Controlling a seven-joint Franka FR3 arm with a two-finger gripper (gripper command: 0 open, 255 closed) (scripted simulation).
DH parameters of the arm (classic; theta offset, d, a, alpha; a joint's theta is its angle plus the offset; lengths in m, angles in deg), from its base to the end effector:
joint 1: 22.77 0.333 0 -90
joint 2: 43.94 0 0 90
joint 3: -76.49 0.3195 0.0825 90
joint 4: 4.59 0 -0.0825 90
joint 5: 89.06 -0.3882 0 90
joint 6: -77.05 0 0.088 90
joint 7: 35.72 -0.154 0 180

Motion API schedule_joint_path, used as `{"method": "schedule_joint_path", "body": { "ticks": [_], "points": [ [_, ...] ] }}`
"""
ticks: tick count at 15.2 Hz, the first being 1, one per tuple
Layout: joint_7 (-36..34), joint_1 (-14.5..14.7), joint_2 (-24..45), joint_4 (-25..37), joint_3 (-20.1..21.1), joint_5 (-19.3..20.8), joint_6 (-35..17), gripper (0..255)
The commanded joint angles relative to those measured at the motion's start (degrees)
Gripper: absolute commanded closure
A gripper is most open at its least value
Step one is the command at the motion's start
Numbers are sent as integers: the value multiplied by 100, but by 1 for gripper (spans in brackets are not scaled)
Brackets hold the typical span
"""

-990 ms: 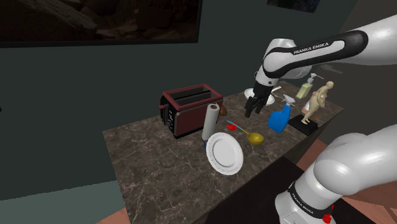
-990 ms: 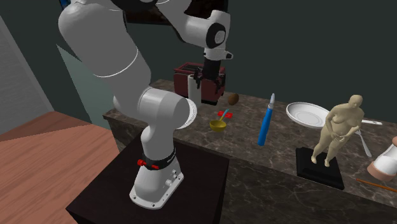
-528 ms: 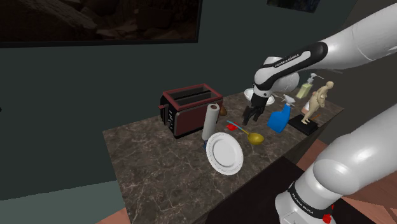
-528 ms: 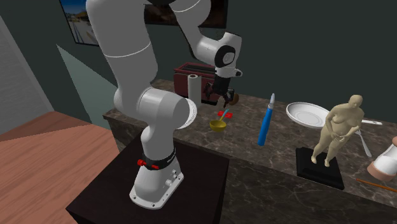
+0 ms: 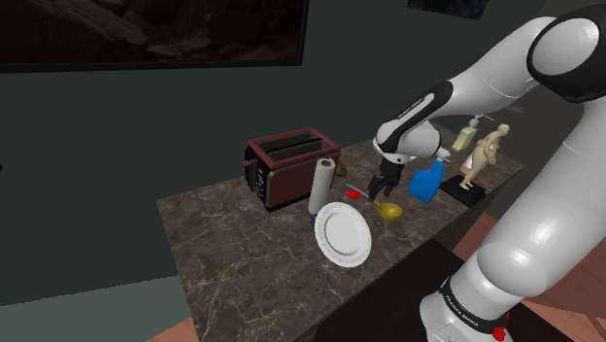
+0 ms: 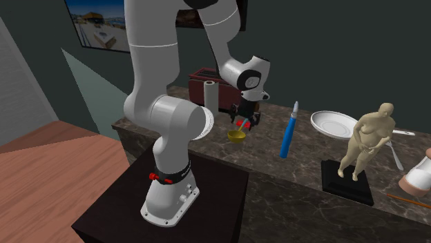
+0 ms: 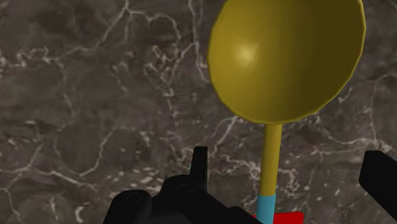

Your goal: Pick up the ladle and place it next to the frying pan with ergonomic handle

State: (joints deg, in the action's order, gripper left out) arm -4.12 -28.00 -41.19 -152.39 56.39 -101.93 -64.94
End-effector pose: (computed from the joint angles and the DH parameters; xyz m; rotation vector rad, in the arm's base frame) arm 0.3861 -0.1790 0.1868 -2.9732 0.1170 0.1118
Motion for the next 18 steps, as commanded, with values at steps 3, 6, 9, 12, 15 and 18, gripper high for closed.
{"method": "schedule_joint_path", "body": {
  "ticks": [3, 6, 9, 12, 15, 18],
  "points": [
    [233, 11, 361, -6, 78, -332, -323, 0],
    [385, 3, 571, -21, 152, -549, -520, 0],
    [385, 2, 571, -21, 152, -549, -520, 0],
    [385, 2, 571, -21, 152, -549, -520, 0],
    [384, 2, 570, -21, 152, -548, -519, 255],
    [391, 2, 580, -23, 157, -559, -531, 255]
  ]
}}
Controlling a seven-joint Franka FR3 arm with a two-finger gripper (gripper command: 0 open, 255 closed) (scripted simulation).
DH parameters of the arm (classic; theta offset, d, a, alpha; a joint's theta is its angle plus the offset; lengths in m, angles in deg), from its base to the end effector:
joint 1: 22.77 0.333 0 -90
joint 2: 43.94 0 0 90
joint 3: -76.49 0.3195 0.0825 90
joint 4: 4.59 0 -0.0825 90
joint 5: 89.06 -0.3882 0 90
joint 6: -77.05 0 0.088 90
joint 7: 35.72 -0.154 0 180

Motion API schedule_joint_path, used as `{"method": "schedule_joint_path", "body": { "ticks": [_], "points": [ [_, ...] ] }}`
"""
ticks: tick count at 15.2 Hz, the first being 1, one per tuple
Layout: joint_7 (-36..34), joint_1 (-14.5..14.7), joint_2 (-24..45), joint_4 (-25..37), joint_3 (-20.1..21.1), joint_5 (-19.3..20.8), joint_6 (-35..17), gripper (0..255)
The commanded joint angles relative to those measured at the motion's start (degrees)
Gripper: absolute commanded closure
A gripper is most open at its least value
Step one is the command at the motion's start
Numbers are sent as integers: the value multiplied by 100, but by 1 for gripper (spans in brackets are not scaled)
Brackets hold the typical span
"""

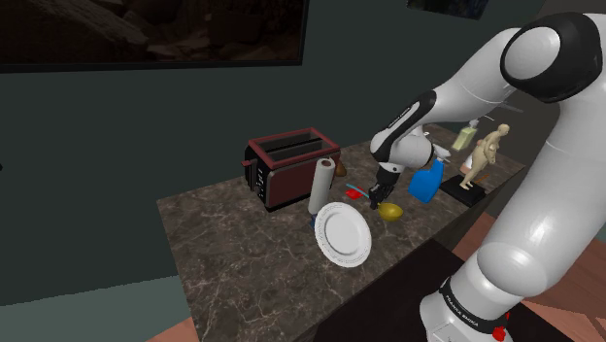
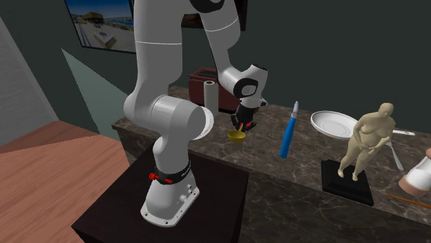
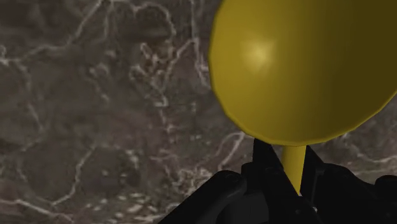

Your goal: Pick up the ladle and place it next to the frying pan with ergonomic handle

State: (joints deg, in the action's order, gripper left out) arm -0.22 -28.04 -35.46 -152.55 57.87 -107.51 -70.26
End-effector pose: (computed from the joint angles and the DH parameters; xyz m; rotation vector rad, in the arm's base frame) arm 0.3858 -0.1755 0.1515 -2.9744 0.1217 0.1076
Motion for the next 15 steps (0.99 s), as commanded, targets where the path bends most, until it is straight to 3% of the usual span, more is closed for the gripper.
{"method": "schedule_joint_path", "body": {
  "ticks": [1, 5, 15],
  "points": [
    [2, 6, 12, -2, 10, -6, 0, 255],
    [-5, 6, -3, -4, 3, 8, 11, 255],
    [-634, 35, -892, -17, -169, 791, 769, 255]
  ]
}}
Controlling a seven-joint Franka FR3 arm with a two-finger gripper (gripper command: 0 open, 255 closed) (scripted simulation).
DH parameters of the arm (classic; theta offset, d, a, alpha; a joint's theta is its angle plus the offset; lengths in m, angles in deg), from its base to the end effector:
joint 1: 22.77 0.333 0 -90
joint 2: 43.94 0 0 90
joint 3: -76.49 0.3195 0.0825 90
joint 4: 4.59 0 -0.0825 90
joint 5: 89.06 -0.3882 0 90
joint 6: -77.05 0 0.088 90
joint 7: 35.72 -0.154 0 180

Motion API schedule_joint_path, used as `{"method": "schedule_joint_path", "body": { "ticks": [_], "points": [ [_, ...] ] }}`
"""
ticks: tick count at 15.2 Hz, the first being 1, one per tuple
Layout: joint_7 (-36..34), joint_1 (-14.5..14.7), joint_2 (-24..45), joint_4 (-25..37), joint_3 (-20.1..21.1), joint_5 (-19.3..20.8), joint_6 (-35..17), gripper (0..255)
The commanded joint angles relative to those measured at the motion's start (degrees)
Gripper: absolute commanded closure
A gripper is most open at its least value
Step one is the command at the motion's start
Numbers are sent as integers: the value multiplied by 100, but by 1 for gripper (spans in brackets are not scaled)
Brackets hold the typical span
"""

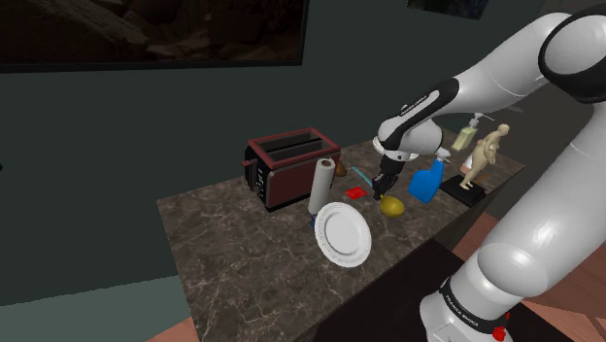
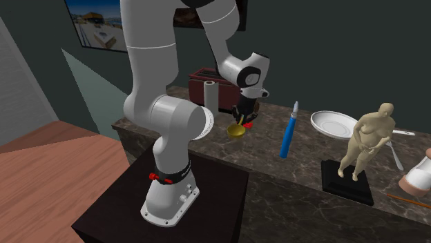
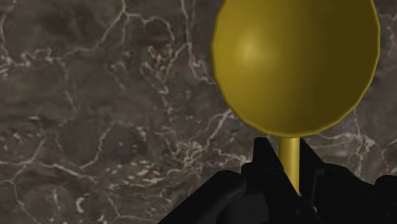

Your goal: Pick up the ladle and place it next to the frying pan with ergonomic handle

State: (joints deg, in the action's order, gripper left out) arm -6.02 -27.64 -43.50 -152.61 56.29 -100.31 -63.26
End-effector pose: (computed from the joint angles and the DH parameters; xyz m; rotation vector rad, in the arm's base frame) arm 0.3866 -0.1746 0.1997 -2.9732 0.1183 0.1101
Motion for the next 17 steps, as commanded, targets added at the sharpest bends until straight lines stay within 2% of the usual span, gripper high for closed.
{"method": "schedule_joint_path", "body": {
  "ticks": [1, 15, 17],
  "points": [
    [-106, -10, -170, -3, -14, 134, 151, 255],
    [-644, -116, -1167, 277, 42, 727, 1332, 255],
    [-529, -133, -989, 504, -18, 683, 1400, 255]
  ]
}}
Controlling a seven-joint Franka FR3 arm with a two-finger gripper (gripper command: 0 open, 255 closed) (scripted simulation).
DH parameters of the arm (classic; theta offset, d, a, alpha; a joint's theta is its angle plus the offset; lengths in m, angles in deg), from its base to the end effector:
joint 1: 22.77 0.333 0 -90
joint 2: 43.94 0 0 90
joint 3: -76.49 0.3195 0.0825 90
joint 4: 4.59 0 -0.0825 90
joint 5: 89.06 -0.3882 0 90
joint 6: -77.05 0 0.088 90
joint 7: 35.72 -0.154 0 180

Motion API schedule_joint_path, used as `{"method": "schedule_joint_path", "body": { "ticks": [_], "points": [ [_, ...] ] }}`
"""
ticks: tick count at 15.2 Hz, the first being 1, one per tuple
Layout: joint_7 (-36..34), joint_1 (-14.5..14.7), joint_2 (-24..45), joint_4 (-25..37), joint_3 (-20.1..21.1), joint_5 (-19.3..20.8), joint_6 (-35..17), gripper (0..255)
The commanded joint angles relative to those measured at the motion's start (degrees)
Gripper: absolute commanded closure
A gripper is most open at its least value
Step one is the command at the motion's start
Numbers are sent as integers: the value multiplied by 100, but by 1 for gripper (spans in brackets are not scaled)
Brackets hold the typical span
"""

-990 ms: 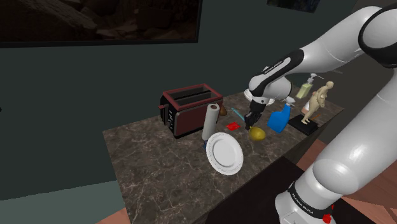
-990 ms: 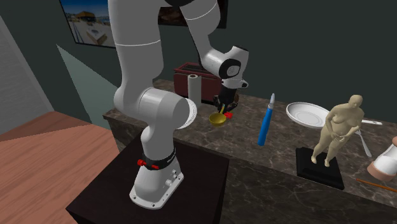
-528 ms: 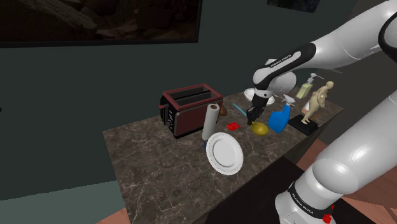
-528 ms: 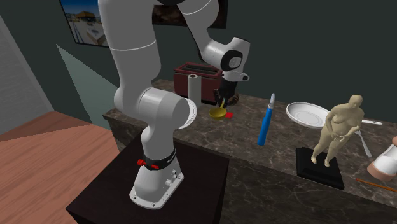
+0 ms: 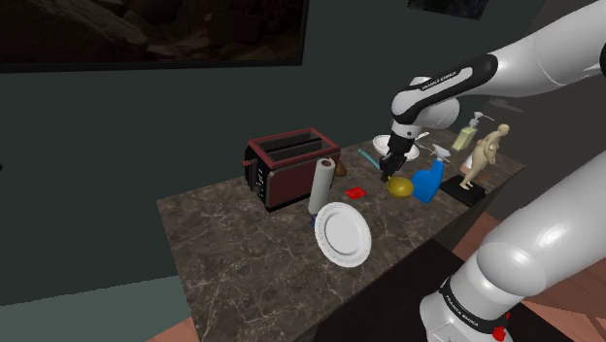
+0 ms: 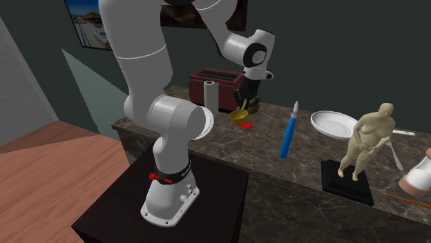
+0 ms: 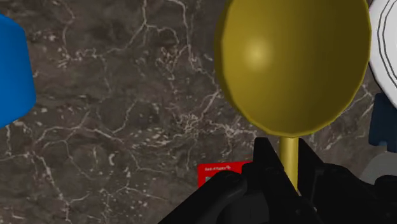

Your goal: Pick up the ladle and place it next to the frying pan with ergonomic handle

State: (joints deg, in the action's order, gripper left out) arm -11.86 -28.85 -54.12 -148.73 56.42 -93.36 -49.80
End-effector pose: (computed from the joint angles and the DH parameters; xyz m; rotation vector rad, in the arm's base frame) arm 0.3900 -0.1798 0.2843 -2.9734 0.1189 0.1105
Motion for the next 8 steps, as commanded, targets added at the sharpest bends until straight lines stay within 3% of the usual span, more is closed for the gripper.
{"method": "schedule_joint_path", "body": {
  "ticks": [1, 8],
  "points": [
    [181, -25, 277, 335, -95, -72, 92, 255],
    [1016, -254, 1714, 2005, -377, -598, 529, 255]
  ]
}}
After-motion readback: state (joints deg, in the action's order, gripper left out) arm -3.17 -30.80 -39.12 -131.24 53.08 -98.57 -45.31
